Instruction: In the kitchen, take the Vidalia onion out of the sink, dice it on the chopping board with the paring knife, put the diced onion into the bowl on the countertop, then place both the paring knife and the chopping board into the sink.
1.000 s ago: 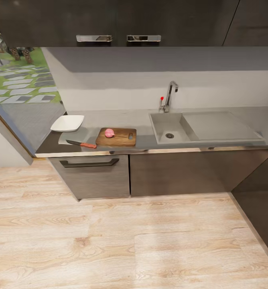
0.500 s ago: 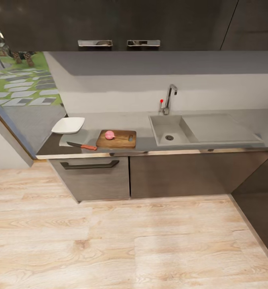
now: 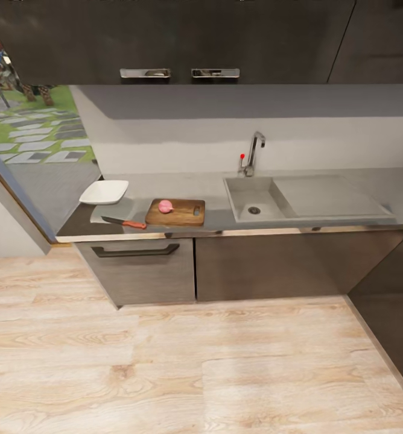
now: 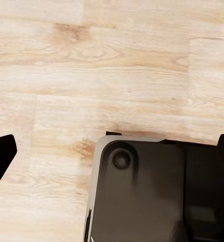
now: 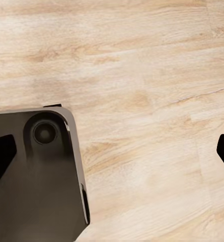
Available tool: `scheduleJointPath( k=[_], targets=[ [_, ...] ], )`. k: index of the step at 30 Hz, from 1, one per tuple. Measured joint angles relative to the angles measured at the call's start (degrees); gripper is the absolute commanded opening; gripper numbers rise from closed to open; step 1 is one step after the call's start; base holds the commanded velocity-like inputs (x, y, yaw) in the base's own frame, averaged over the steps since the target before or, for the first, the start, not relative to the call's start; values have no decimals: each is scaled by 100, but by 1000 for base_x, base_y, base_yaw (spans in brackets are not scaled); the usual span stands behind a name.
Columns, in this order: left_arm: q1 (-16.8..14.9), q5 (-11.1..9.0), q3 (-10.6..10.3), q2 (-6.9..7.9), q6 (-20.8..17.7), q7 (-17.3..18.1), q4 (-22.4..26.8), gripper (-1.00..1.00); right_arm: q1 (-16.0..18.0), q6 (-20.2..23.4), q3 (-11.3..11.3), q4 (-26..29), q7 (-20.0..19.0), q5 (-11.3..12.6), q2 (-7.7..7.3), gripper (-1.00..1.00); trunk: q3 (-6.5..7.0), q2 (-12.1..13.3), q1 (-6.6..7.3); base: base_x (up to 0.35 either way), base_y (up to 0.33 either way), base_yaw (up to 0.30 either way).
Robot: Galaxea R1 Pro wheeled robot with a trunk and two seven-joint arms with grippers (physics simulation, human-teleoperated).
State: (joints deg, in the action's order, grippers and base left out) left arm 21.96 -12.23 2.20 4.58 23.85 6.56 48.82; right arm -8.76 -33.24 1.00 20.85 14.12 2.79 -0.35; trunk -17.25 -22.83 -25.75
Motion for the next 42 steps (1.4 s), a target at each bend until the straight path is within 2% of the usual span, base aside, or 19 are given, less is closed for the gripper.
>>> scheduleJointPath(
  k=[22, 42],
  targets=[
    [0, -8, 0, 0, -1, 3, -74, 100, 0, -222, 0, -1, 0, 0, 0, 100, 185, 0, 0, 0, 0, 0],
    [1, -8, 1, -1, 0, 5, -121, 100, 0, -235, -2, -5, 0, 1, 8, 100, 367, 0, 1, 6, 24, 10]
  ],
)
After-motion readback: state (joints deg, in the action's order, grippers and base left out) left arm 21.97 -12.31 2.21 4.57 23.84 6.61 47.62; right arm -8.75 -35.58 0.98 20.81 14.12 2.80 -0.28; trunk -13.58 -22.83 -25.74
